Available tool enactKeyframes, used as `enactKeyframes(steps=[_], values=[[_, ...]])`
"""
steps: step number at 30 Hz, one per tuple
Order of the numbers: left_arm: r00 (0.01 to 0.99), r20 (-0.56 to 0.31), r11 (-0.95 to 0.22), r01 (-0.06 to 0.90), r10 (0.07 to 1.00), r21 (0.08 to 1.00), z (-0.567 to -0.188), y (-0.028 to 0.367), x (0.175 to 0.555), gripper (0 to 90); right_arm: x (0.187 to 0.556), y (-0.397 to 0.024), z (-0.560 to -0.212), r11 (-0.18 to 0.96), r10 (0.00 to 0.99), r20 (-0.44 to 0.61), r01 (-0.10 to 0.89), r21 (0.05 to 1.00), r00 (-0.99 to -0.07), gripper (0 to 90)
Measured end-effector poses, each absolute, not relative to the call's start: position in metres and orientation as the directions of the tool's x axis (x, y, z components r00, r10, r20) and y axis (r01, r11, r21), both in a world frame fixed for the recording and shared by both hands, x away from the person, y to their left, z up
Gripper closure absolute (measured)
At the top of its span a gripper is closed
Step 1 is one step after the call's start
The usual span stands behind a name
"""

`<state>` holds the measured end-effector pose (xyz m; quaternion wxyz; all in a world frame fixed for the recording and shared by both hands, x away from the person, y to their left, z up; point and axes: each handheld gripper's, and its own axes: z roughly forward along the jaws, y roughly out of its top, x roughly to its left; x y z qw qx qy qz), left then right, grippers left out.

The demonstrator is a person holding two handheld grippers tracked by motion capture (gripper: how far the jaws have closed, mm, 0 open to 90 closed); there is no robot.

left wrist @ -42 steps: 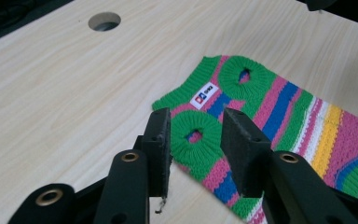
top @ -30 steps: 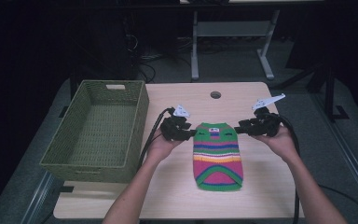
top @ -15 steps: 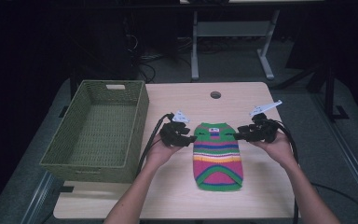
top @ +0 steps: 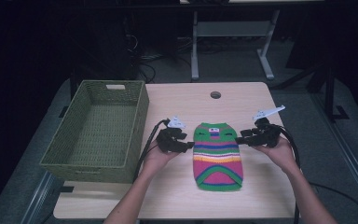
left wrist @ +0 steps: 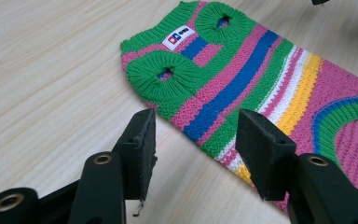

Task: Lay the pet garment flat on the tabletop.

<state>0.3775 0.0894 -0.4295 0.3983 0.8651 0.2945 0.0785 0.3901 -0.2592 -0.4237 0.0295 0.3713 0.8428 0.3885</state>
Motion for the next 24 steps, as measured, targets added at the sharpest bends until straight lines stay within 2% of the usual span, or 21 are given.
enactKeyframes(steps=[5, 8, 24], values=[[0.81, -0.105, -0.501, 0.453, 0.577, 0.738, -0.432, 0.093, 0.372, 42.7, 0.386, -0.266, -0.425, 0.405, 0.651, 0.252, 0.608, 0.683, -0.716, 44.6], [0.813, -0.09, -0.516, 0.446, 0.575, 0.731, -0.434, 0.095, 0.368, 36.8, 0.382, -0.269, -0.427, 0.392, 0.652, 0.27, 0.62, 0.68, -0.708, 43.2], [0.804, -0.096, -0.486, 0.445, 0.587, 0.752, -0.431, 0.106, 0.35, 31.1, 0.364, -0.277, -0.432, 0.387, 0.649, 0.273, 0.617, 0.685, -0.71, 40.5]])
